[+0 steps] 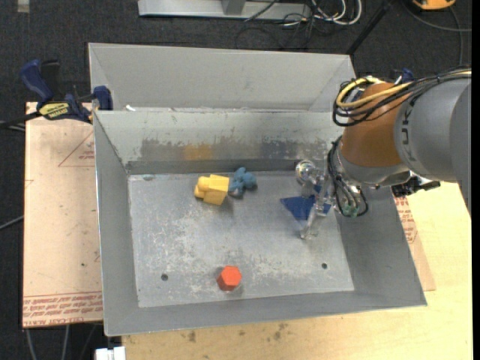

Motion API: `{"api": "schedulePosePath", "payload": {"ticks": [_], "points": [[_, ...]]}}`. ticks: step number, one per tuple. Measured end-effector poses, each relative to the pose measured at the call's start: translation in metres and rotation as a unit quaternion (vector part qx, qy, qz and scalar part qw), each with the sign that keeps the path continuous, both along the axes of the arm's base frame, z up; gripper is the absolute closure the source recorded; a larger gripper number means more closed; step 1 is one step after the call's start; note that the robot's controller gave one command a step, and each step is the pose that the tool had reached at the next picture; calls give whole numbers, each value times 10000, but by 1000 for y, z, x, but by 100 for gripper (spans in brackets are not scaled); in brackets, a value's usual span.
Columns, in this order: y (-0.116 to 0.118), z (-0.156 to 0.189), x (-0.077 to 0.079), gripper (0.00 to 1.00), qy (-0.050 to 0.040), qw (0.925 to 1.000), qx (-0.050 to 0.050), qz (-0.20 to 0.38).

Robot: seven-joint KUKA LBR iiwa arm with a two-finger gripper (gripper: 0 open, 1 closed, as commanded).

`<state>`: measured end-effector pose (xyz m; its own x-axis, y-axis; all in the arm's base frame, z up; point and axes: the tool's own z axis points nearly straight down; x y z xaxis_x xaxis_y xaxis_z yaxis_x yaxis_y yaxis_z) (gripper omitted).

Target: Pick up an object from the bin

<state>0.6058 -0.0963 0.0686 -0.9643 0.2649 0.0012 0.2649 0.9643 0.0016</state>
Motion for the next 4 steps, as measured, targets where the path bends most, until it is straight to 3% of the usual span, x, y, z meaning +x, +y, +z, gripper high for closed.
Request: {"api": "schedulePosePath", "payload": {"ticks": [1, 2, 4], "points": [[1, 0, 1, 0, -8, 10000, 1, 13], [1, 1, 1, 100, -9, 10000, 1, 14], [2, 63, 3, 100, -37, 10000, -9, 32]]}}
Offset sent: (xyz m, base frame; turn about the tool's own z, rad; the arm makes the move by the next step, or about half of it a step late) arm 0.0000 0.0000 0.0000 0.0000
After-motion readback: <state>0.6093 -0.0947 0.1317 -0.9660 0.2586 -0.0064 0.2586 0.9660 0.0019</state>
